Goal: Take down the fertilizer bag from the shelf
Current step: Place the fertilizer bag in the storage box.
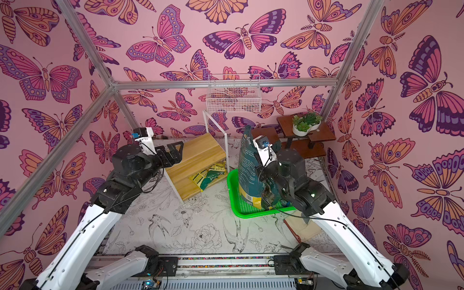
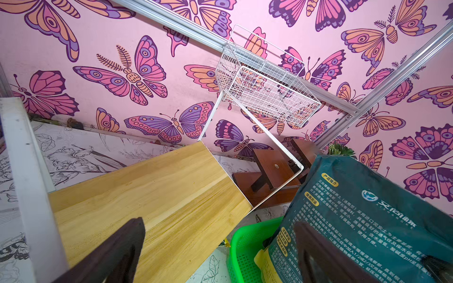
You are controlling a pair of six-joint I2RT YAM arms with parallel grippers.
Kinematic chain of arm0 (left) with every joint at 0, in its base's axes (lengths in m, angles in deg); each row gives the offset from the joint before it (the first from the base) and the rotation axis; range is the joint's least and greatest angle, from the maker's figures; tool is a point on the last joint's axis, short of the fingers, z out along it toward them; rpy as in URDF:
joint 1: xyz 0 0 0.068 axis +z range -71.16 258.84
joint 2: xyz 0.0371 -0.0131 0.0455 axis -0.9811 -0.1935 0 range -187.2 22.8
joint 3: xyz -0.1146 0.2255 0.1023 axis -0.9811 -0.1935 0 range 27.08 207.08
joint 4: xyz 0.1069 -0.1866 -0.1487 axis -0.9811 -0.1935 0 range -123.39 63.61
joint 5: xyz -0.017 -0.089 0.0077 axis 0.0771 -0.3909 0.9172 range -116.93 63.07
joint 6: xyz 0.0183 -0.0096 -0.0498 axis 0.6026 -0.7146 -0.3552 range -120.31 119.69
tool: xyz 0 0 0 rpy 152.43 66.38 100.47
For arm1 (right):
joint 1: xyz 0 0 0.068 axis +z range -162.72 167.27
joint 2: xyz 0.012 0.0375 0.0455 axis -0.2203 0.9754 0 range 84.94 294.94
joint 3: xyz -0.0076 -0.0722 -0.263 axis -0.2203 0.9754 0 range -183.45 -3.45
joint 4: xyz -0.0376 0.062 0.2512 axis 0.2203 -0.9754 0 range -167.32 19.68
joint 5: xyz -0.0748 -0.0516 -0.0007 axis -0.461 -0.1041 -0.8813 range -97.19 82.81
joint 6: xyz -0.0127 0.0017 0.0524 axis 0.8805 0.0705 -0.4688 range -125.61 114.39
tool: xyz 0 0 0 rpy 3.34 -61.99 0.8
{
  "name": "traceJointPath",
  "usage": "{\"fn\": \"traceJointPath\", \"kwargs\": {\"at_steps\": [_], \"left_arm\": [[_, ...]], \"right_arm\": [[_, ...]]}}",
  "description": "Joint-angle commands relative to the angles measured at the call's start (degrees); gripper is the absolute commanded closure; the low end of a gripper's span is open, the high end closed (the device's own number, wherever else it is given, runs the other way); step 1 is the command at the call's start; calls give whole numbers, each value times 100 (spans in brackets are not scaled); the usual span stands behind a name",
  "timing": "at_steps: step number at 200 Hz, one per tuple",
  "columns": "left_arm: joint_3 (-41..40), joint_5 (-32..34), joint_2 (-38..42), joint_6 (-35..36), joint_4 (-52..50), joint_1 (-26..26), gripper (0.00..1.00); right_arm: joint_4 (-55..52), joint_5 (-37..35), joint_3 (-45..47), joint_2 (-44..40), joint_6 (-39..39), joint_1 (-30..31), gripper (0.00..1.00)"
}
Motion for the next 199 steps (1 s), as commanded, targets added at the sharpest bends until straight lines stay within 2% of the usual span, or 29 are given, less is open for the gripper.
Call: {"fn": "traceJointPath", "kwargs": {"at_steps": [1,50,97,157,199], "left_arm": [[-116,26,77,24,10,-38,0],[-172,61,145,15,11,-44,0],[-249,134,207,33,9,-53,0],[-270,127,201,16,18,-53,0],[-307,103,192,-28,37,-53,0]], "right_arm": [[1331,-179,-148,-151,-94,-31,100],[1870,-174,216,134,29,-34,100],[2597,-18,1104,-14,-2,-31,100],[2368,278,1658,-416,-397,-37,100],[2386,537,2080,-653,-959,-29,100]]}}
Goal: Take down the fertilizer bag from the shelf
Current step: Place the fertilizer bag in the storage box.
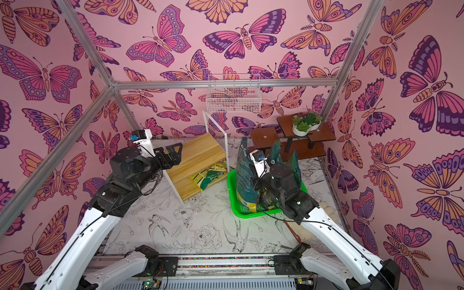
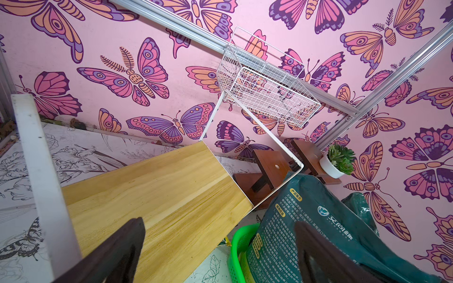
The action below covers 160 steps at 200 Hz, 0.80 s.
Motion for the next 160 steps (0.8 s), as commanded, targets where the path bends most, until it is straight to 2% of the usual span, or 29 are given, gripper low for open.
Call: {"fn": "traceJointPath", "kwargs": {"at_steps": [1,48,110,141,160], "left_arm": [[-141,22,15,-26,-5,-23,0],[-181,5,-2,-66,8,-22,0],[-158,-7,-29,-108,17,-31,0],[-140,-7,-46,-110,20,-40,0],[-143,-13,-47,-118,17,-44,0]], "right_arm": [[646,203,13,-270,-474,-24,100],[452,342,249,-588,-820,-28,100],[175,487,583,-857,-1188,158,95],[-8,427,651,-853,-1219,279,78],[2,368,627,-909,-1192,284,60]]}}
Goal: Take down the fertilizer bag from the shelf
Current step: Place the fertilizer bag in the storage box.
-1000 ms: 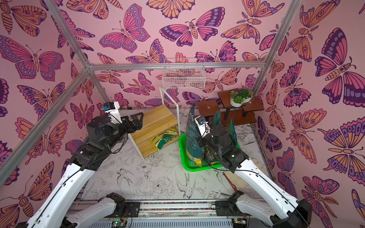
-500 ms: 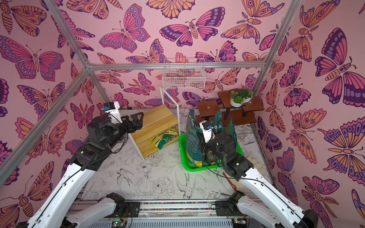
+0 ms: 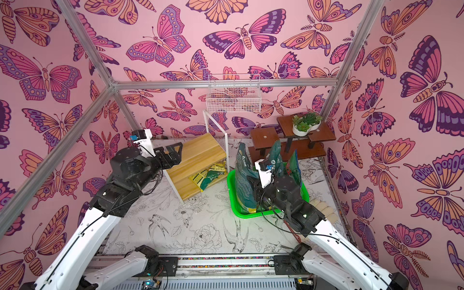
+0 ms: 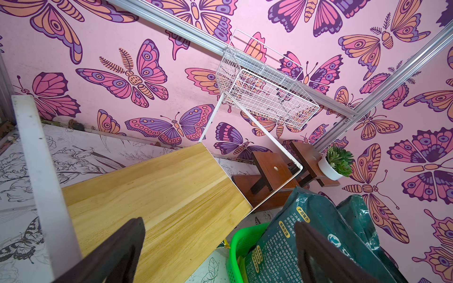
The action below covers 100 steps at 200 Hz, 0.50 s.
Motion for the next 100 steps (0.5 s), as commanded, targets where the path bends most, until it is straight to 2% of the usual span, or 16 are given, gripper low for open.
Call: {"fn": "traceJointPath", "kwargs": {"at_steps": [1,23,50,77,100], "left_arm": [[-111,-7,-47,-88,-78,-35,0],[-141,14,-27,-88,-76,-42,0],[-149,16,-11,-88,-75,-42,0],[-143,13,-7,-88,-76,-42,0],[-147,23,13,-79,-76,-42,0]], "right_arm": [[50,-60,-24,-128,-70,29,59],[-7,-136,-179,-156,29,32,43],[-109,-128,-511,-106,178,32,32],[-372,-80,-1033,106,310,32,14],[-595,102,-1526,358,418,28,8]]}}
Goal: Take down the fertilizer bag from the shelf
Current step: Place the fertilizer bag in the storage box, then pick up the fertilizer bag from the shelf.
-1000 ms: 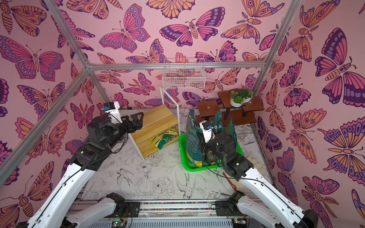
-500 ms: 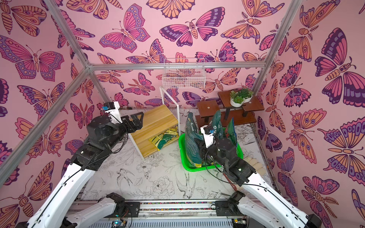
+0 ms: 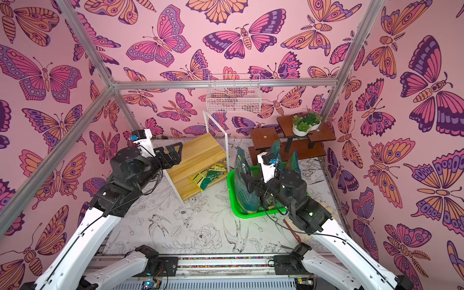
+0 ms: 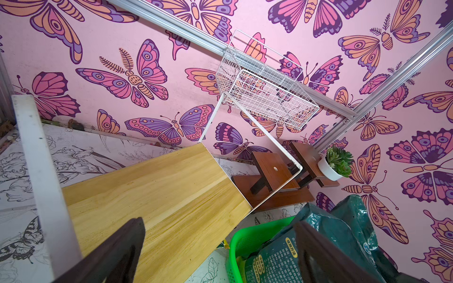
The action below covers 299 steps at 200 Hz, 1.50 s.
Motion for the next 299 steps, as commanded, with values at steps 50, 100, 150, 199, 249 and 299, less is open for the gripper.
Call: {"fn": "traceJointPath", "kwargs": {"at_steps": [50,100,150,199,249,299], "left_arm": [[-205,67,33,-55,-81,-42,0],[-317,213,76,-14,-79,-42,0],[-398,310,138,-49,-199,336,0],[-371,226,387,45,-334,834,0],[-476,136,613,-54,-399,942,0],[-546,144,775,-64,-403,949,0]], "right_arm": [[-552,626,-1680,917,129,24,5],[-673,1508,-2648,2075,-399,275,22],[-965,1055,-2854,2820,-129,1307,40],[-1213,76,-2218,3027,359,1861,43],[-1692,-91,-1931,3580,1365,1962,57],[-1355,-628,-2157,4703,1788,1973,60]]}}
